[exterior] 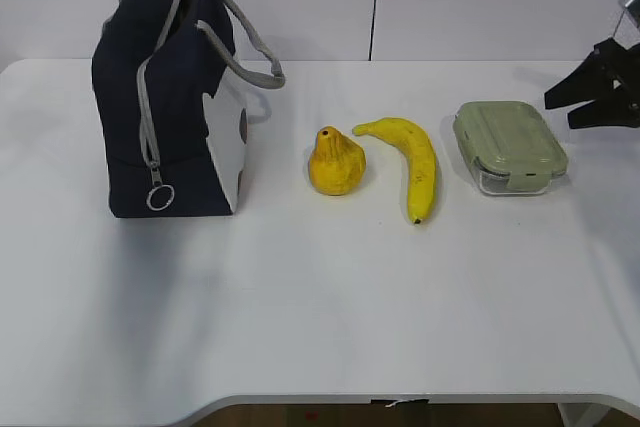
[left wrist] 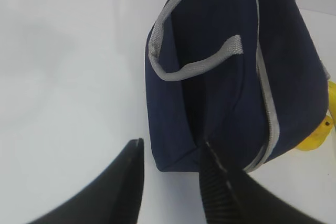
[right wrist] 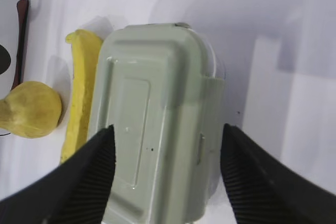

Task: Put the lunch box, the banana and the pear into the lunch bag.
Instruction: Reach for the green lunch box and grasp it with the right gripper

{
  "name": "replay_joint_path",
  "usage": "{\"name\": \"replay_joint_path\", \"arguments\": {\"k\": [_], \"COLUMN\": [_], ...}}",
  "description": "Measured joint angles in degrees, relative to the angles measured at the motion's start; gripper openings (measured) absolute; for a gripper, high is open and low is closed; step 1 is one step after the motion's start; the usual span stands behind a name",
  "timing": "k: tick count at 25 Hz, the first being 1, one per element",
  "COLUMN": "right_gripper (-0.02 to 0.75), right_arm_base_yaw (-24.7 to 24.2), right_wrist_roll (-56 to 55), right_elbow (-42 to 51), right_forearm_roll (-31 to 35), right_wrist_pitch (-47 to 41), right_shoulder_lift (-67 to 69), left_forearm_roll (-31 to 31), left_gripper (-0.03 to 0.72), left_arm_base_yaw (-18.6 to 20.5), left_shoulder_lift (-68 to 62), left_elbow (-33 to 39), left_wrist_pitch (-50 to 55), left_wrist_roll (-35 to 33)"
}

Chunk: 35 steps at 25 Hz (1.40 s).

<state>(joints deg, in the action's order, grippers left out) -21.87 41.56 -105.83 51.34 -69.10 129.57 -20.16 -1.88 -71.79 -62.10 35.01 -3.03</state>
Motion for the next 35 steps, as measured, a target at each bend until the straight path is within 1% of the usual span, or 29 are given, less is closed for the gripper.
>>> {"name": "replay_joint_path", "arguments": {"k": [9,17,35], "right_gripper": [0.501,0.501,0.501], "right_arm_base_yaw": [-0.8,-0.83,-0.83], "right_wrist_roll": [1.48,2.21,2.35], "right_elbow": [0.0,0.0,0.0], "right_forearm_roll": [0.22,3.55,3.9], "right_wrist_pitch": [0.0,0.0,0.0], "right_shoulder_lift": [0.92,2.79,2.91], "left_forearm_roll": [0.0,0.0,0.0], "left_gripper": [0.277,0.277,0.277], "left_arm_base_yaw": [0.0,0.0,0.0], "left_shoulder_lift": [0.0,0.0,0.0], "left_elbow": [0.0,0.0,0.0], "left_wrist_pitch": [0.08,0.08,0.08], "left_wrist_roll": [0.0,0.0,0.0]}}
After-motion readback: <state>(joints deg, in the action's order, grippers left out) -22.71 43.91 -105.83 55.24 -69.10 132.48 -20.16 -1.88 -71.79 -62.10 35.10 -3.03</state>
